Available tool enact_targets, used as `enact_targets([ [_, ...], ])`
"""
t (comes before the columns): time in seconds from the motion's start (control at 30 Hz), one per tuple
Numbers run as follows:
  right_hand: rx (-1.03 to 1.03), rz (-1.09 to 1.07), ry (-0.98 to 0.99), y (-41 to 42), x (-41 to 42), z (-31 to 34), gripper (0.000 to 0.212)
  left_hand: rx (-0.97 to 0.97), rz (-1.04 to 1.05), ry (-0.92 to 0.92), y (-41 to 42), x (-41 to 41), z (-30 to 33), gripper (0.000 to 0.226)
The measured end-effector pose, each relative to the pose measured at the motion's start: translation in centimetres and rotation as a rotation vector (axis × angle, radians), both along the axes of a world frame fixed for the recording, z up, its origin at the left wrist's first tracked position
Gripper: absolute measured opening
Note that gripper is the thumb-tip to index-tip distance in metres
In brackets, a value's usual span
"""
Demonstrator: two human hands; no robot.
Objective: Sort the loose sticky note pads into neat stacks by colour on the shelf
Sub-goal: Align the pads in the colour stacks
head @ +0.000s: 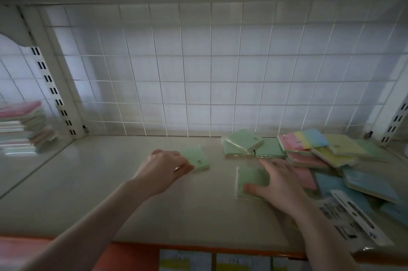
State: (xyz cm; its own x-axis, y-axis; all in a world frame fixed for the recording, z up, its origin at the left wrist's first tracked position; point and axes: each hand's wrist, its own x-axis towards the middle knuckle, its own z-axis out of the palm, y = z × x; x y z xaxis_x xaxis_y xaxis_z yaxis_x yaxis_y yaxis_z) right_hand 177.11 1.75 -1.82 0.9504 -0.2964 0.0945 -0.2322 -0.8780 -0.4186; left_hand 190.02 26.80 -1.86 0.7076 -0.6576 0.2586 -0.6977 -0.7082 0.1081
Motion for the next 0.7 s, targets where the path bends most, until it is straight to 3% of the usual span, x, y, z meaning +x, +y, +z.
enact_targets([
  [0.17,-0.050,0.041,0.050,0.2,-0.9,-0.5,0.094,-0.112,0.133,0.091,-1.7,0.2,0.0,0.037],
  [0.3,0.017,0.024,0.009,0.3,-0.9,-0.1,0.085,-0.102,0.267,0.270,-2.7,0.6,-0.4,0.068],
  [0.5,0.069,0.047,-0.148,0.2,-0.7,0.3,0.083,-0.127,0.429,0.302,-2.6,1.2,-0.4,0.089],
  [0.7,0.211,0.170,-0.313,0.1,-0.8,0.1,0.064,-0.480,0.436,0.381,-1.8,0.6,0.0,0.070],
])
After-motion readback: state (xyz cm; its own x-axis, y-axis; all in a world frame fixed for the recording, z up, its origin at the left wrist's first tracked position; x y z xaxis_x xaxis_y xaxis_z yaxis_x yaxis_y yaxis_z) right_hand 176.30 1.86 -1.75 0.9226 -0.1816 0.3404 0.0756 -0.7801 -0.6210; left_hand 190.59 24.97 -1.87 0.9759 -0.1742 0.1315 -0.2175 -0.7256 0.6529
